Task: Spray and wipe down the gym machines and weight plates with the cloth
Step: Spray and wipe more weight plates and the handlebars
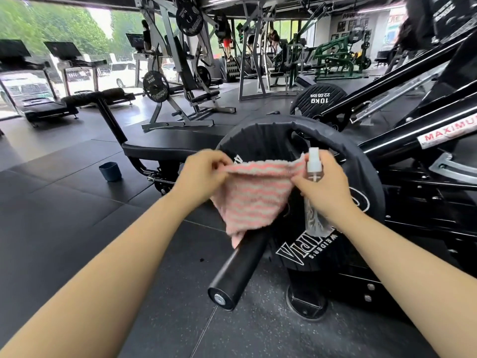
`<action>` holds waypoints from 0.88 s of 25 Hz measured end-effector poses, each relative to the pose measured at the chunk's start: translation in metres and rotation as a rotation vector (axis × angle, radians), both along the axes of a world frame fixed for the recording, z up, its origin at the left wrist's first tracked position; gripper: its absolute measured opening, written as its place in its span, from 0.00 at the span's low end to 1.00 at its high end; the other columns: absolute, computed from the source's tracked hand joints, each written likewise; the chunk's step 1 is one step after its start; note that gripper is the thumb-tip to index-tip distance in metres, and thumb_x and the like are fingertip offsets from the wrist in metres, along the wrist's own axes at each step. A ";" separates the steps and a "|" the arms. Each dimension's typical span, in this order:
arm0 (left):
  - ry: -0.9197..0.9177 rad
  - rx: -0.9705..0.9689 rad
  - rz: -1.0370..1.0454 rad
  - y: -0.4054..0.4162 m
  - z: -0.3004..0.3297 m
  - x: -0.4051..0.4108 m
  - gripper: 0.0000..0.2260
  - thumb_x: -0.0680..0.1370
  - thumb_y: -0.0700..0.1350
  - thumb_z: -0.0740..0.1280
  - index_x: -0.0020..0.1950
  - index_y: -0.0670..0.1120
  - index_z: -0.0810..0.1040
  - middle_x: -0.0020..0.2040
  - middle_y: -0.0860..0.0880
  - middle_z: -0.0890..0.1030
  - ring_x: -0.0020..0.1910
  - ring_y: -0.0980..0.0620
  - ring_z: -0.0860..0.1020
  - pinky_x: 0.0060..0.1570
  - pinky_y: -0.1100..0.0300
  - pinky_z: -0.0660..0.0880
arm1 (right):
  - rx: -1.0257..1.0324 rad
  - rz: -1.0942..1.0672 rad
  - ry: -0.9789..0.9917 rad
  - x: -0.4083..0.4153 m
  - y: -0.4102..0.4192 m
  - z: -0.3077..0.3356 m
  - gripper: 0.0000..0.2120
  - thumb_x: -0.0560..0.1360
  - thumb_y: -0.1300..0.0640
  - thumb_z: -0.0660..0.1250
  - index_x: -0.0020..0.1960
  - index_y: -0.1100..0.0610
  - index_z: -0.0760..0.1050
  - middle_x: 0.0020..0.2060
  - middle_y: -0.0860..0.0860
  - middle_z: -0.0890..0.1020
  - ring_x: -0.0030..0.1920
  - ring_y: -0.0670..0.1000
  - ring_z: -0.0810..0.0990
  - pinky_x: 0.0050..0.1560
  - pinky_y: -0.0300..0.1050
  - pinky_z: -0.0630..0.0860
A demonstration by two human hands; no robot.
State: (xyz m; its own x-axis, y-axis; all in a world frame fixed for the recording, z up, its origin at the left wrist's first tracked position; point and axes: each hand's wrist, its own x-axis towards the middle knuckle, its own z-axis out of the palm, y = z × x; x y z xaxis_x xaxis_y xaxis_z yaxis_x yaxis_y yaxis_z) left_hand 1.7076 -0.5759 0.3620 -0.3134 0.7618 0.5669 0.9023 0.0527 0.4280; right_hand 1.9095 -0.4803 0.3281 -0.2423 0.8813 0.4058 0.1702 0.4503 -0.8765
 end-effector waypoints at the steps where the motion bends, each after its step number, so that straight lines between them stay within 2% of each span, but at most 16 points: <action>1: 0.084 0.102 -0.015 0.000 0.013 0.002 0.09 0.69 0.34 0.68 0.45 0.44 0.83 0.40 0.52 0.76 0.39 0.54 0.71 0.43 0.64 0.65 | 0.091 -0.029 0.025 0.003 -0.002 0.012 0.16 0.69 0.64 0.70 0.51 0.50 0.70 0.38 0.43 0.76 0.37 0.45 0.74 0.42 0.35 0.72; 3: 0.276 0.229 -0.071 -0.002 0.025 0.004 0.10 0.65 0.35 0.65 0.42 0.44 0.82 0.37 0.52 0.75 0.38 0.52 0.73 0.44 0.59 0.67 | 0.264 -0.068 0.057 0.012 -0.011 0.026 0.17 0.69 0.64 0.69 0.50 0.48 0.69 0.37 0.40 0.76 0.36 0.41 0.73 0.38 0.25 0.67; 4: 0.334 0.221 -0.127 -0.005 0.024 0.005 0.10 0.64 0.37 0.64 0.40 0.44 0.82 0.36 0.50 0.76 0.37 0.50 0.74 0.42 0.58 0.67 | 0.311 -0.066 0.033 0.018 -0.017 0.026 0.17 0.69 0.65 0.68 0.51 0.48 0.70 0.37 0.40 0.76 0.36 0.40 0.73 0.37 0.24 0.66; 6: 0.298 -0.053 -0.264 -0.015 0.004 0.006 0.07 0.65 0.43 0.65 0.38 0.44 0.82 0.35 0.50 0.77 0.36 0.51 0.74 0.39 0.58 0.68 | 0.305 0.021 -0.163 0.033 -0.024 0.007 0.16 0.70 0.64 0.68 0.52 0.49 0.71 0.35 0.42 0.76 0.35 0.41 0.74 0.36 0.25 0.67; 8: 0.194 -0.599 -0.312 -0.028 -0.018 0.004 0.10 0.69 0.53 0.72 0.39 0.47 0.82 0.36 0.52 0.76 0.37 0.55 0.73 0.41 0.59 0.70 | 0.175 0.223 -0.502 0.045 -0.028 -0.021 0.18 0.69 0.63 0.69 0.51 0.44 0.70 0.38 0.45 0.78 0.38 0.43 0.76 0.38 0.30 0.70; 9: 0.108 -0.769 -0.301 -0.029 -0.030 0.003 0.11 0.72 0.55 0.71 0.40 0.48 0.81 0.38 0.52 0.76 0.38 0.55 0.74 0.43 0.60 0.70 | 0.126 0.291 -0.615 0.049 -0.027 -0.032 0.20 0.68 0.64 0.69 0.51 0.43 0.70 0.42 0.46 0.78 0.41 0.46 0.77 0.40 0.32 0.70; 10: 0.026 -0.766 -0.281 -0.026 -0.041 0.005 0.11 0.75 0.55 0.67 0.42 0.48 0.81 0.40 0.51 0.78 0.42 0.54 0.76 0.46 0.60 0.71 | 0.098 0.300 -0.634 0.050 -0.025 -0.041 0.21 0.67 0.65 0.68 0.53 0.44 0.72 0.46 0.48 0.78 0.45 0.48 0.76 0.42 0.31 0.69; 12: -0.104 -0.570 -0.153 -0.013 -0.055 0.017 0.14 0.80 0.50 0.60 0.59 0.44 0.78 0.55 0.45 0.80 0.56 0.48 0.77 0.55 0.60 0.69 | 0.022 0.260 -0.520 0.044 -0.022 -0.045 0.20 0.67 0.67 0.69 0.56 0.51 0.74 0.47 0.49 0.78 0.46 0.48 0.76 0.45 0.33 0.69; 13: -0.185 -0.571 -0.102 -0.003 -0.060 0.027 0.18 0.81 0.49 0.58 0.68 0.42 0.70 0.64 0.43 0.75 0.63 0.46 0.73 0.59 0.60 0.66 | -0.089 0.295 -0.445 0.038 -0.023 -0.044 0.18 0.68 0.67 0.69 0.56 0.53 0.75 0.45 0.49 0.78 0.44 0.47 0.76 0.45 0.36 0.70; 15: -0.294 -0.737 -0.088 0.015 -0.066 0.054 0.26 0.82 0.50 0.56 0.76 0.40 0.55 0.72 0.40 0.66 0.69 0.45 0.67 0.63 0.60 0.63 | -0.385 0.454 -0.283 0.021 -0.027 -0.045 0.12 0.70 0.67 0.68 0.50 0.56 0.75 0.36 0.49 0.77 0.36 0.45 0.75 0.37 0.38 0.71; 16: -0.334 -0.808 -0.105 0.025 -0.070 0.067 0.26 0.82 0.51 0.55 0.76 0.40 0.54 0.72 0.40 0.66 0.69 0.45 0.67 0.63 0.60 0.63 | -0.497 0.500 -0.214 0.012 -0.028 -0.046 0.10 0.70 0.68 0.67 0.47 0.55 0.75 0.33 0.49 0.76 0.33 0.45 0.74 0.34 0.37 0.70; 17: -0.364 -0.863 -0.111 0.032 -0.067 0.076 0.22 0.83 0.49 0.55 0.73 0.39 0.60 0.68 0.40 0.70 0.66 0.45 0.69 0.60 0.63 0.66 | -0.550 0.504 -0.178 0.003 -0.025 -0.050 0.10 0.71 0.69 0.66 0.45 0.55 0.74 0.32 0.50 0.75 0.33 0.46 0.73 0.34 0.37 0.70; 18: -0.349 -0.887 -0.106 0.040 -0.061 0.083 0.12 0.83 0.45 0.55 0.62 0.40 0.70 0.60 0.40 0.74 0.60 0.47 0.71 0.49 0.70 0.68 | -0.582 0.495 -0.146 -0.004 -0.022 -0.051 0.10 0.71 0.69 0.65 0.46 0.56 0.75 0.33 0.51 0.76 0.34 0.47 0.74 0.35 0.39 0.70; 19: -0.373 -0.869 -0.088 0.048 -0.051 0.091 0.09 0.82 0.41 0.55 0.45 0.43 0.72 0.49 0.41 0.75 0.54 0.49 0.70 0.40 0.72 0.68 | -0.604 0.489 -0.121 -0.011 -0.018 -0.052 0.10 0.70 0.69 0.65 0.47 0.56 0.75 0.35 0.54 0.76 0.35 0.49 0.75 0.36 0.41 0.71; 20: -0.359 -0.846 -0.058 0.053 -0.044 0.097 0.14 0.82 0.38 0.55 0.36 0.45 0.66 0.42 0.41 0.73 0.52 0.50 0.69 0.38 0.71 0.68 | -0.627 0.492 -0.090 -0.015 -0.014 -0.053 0.11 0.71 0.70 0.64 0.48 0.57 0.75 0.35 0.55 0.77 0.34 0.49 0.76 0.36 0.42 0.72; 22: -0.336 -0.872 -0.041 0.072 -0.042 0.096 0.15 0.81 0.36 0.54 0.35 0.42 0.68 0.45 0.35 0.75 0.55 0.46 0.72 0.43 0.67 0.70 | -0.701 0.514 -0.018 -0.019 -0.002 -0.053 0.13 0.71 0.70 0.62 0.52 0.58 0.76 0.36 0.58 0.78 0.35 0.51 0.77 0.37 0.43 0.74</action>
